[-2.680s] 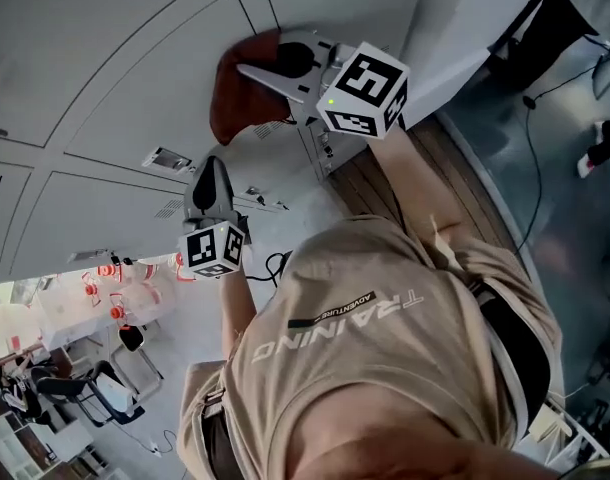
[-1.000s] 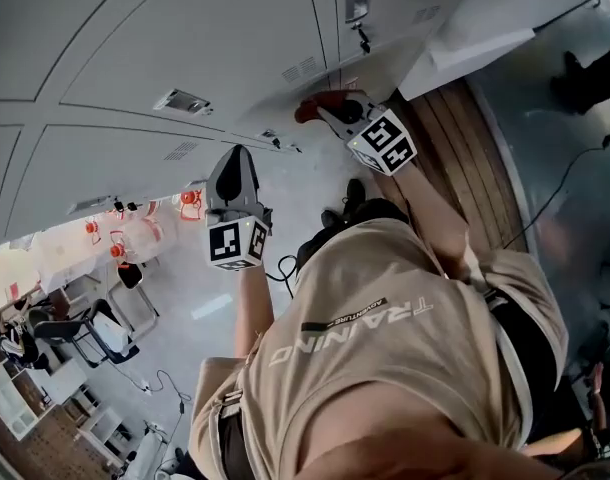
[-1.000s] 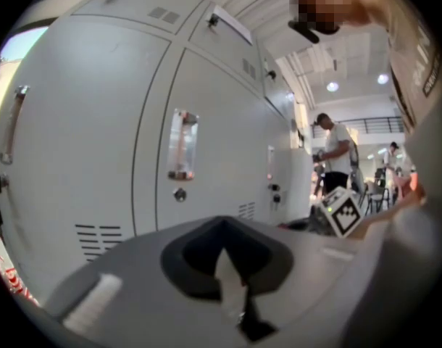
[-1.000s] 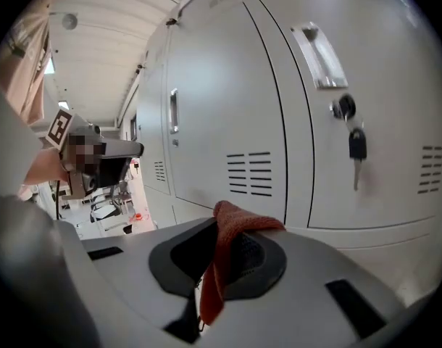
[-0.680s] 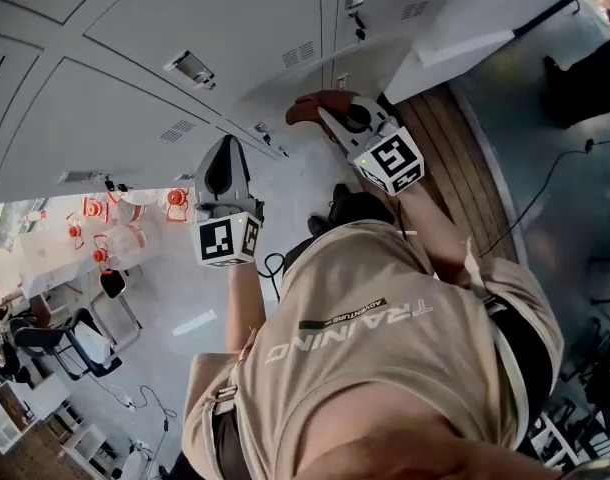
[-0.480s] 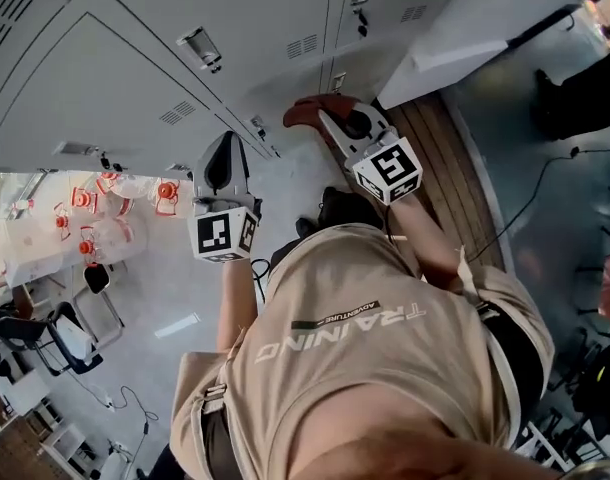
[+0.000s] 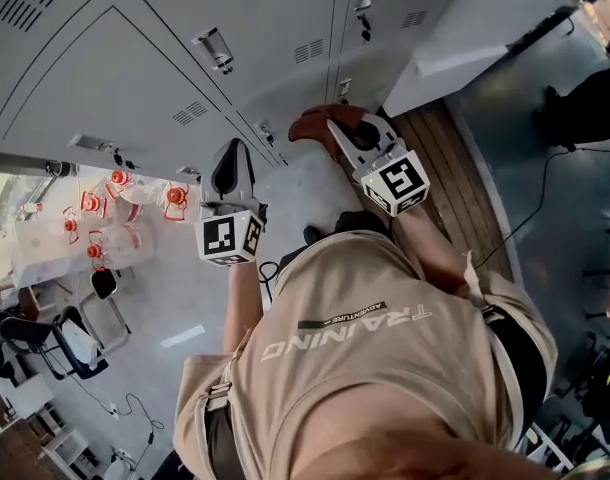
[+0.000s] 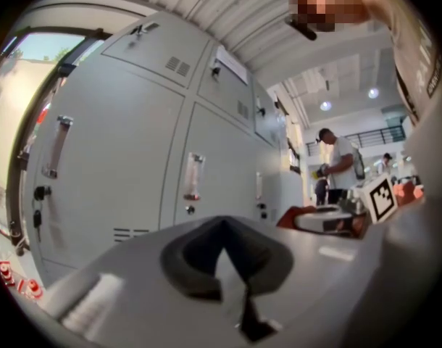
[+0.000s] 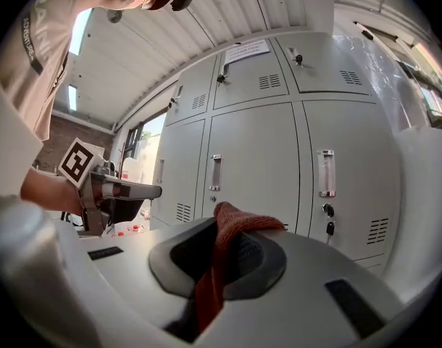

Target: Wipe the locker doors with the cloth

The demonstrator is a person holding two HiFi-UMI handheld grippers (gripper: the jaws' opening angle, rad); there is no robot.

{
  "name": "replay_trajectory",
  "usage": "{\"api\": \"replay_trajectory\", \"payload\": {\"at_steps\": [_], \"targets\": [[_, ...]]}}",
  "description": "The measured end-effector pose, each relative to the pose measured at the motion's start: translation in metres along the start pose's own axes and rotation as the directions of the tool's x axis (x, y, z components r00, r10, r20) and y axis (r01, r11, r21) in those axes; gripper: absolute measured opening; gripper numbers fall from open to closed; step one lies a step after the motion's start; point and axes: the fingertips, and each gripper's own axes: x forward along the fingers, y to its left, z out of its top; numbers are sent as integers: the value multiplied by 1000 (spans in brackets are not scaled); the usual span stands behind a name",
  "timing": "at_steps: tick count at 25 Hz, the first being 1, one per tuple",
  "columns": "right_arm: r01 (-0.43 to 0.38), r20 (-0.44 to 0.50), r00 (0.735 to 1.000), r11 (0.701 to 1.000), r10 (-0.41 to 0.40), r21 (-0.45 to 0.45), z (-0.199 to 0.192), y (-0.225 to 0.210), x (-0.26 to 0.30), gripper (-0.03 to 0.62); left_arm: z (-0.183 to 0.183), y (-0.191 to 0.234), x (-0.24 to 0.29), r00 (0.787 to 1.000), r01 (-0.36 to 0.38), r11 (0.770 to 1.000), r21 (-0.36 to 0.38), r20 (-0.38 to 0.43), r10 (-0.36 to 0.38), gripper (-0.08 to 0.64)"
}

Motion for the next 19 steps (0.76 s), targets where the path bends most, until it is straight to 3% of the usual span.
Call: {"api": "replay_trajectory", "payload": {"at_steps": [5,10,19], "targets": [[5,14,1000,1000,-6,3,8,-17,-3,28,10,-9,18,1000,11,1000,5,17,-11,5],[-21,30,999,997,19,80,16,-32,4,28,24,-10,29,1000,1,1000,14,24,-1,5],[-78,67,995,997,77,25,36,-38,27,29,52,1,34,997,-28,999,-31,70,30,5]]}}
